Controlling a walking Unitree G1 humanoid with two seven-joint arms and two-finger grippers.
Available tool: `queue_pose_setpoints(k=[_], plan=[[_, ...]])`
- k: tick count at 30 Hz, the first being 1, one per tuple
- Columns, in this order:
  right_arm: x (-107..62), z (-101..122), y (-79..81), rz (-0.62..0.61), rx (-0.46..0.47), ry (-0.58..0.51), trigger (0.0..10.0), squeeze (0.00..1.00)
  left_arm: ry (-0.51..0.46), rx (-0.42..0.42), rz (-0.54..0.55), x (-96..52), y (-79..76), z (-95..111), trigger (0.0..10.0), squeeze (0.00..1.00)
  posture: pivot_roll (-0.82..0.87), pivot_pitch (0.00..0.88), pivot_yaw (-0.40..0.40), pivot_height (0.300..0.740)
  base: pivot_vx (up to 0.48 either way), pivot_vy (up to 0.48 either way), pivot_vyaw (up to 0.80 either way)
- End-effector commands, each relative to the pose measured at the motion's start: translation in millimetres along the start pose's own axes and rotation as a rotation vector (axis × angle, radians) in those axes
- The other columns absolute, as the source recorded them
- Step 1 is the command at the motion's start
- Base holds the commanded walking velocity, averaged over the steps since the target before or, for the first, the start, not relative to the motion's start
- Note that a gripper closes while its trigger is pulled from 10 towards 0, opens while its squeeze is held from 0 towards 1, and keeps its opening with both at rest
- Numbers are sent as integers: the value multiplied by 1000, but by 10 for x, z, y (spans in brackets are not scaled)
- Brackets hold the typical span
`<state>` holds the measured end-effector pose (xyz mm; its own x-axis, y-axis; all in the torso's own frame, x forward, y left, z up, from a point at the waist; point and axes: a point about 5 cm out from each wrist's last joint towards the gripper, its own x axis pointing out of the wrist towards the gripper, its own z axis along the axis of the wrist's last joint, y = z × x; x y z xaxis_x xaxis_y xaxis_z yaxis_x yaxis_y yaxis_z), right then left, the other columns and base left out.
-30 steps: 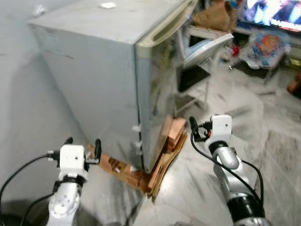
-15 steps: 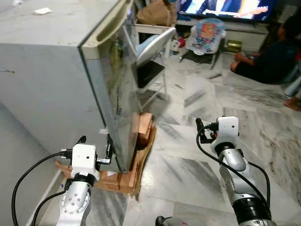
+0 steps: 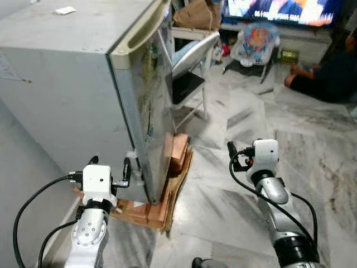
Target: Restocking fridge
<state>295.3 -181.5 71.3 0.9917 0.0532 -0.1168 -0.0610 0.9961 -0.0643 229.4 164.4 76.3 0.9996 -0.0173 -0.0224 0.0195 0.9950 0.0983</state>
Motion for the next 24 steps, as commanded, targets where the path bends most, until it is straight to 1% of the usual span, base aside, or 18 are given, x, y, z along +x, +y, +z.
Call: queue_pose_setpoints(k=[1,3,6,12,16,18,24], plan=[[-12,1,-13,-1,1,3,10000,0,-5,2,-14,14,-13,3,10000,0,5,23,9,740,247,0,-800],[-14,-4,-16,0,0,6,10000,0,-2,2,-15,10,-21,-8,10000,0,5,24,9,740,247,0,-800],[-15,-10,-19,0,-2,9,10000,0,1,0,-18,6,-35,-17,10000,0,4,26,8,740,0,0,-713],[-17,-20,-12,4,-2,16,10000,0,8,3,-28,1,-42,-31,10000,0,2,27,7,740,0,0,0],[-18,-23,-7,8,-3,20,10000,0,7,5,-26,11,-37,-30,10000,0,2,27,7,740,0,0,-748],[-18,-23,-7,9,-4,21,10000,0,6,6,-26,15,-39,-29,10000,0,2,27,7,740,0,0,0],[-23,-43,5,13,-8,32,10000,0,11,-1,-22,36,-38,-38,10000,0,0,31,8,740,0,0,-800]])
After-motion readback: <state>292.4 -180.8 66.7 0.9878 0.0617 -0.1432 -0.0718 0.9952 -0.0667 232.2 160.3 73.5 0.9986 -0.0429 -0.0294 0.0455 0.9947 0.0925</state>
